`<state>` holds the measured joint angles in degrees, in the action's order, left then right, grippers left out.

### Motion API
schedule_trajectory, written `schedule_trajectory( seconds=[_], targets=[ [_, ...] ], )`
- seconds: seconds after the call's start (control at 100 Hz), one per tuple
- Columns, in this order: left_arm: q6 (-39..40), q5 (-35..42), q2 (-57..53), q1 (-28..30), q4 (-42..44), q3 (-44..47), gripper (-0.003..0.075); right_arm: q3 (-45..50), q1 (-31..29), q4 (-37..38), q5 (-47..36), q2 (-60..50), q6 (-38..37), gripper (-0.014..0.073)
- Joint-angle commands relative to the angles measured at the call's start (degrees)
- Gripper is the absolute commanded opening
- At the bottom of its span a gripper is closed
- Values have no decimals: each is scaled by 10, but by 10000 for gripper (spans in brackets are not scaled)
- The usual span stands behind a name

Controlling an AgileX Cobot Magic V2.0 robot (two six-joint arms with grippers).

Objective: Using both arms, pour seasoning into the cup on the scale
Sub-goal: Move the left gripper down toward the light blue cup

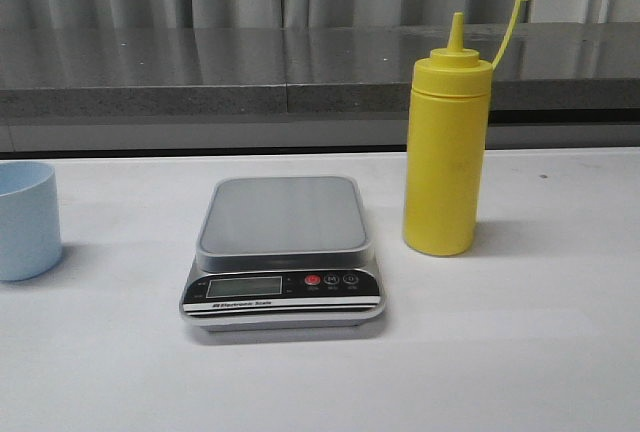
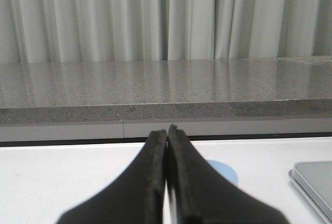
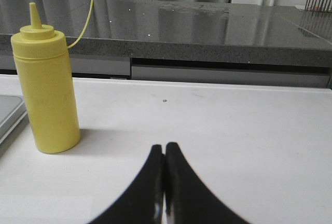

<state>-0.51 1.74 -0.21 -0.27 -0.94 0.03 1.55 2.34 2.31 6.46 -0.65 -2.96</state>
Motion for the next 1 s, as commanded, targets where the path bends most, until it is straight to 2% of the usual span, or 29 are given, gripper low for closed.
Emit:
schedule_trajectory(
  seconds=[0.0, 0.16, 0.36, 0.54, 0.8, 0.99],
  targets=[
    [5, 47, -18, 0, -1, 23, -20, -12, -3, 5, -47, -11, 1, -66],
    [5, 66, -17, 0, -2, 17, -20, -12, -3, 5, -47, -11, 1, -66],
    [5, -82, 36, 0, -16, -61, -20, -12, -3, 5, -47, -11, 1, -66],
    [5, -110, 172, 0, -16, -158, -20, -12, -3, 5, -47, -11, 1, -66],
    [5, -220, 411, 0, -16, -334, -20, -12, -3, 5, -47, -11, 1, -66],
    [5, -250, 551, 0, -17, -434, -20, -12, -3, 5, -47, -11, 1, -66]
  ],
)
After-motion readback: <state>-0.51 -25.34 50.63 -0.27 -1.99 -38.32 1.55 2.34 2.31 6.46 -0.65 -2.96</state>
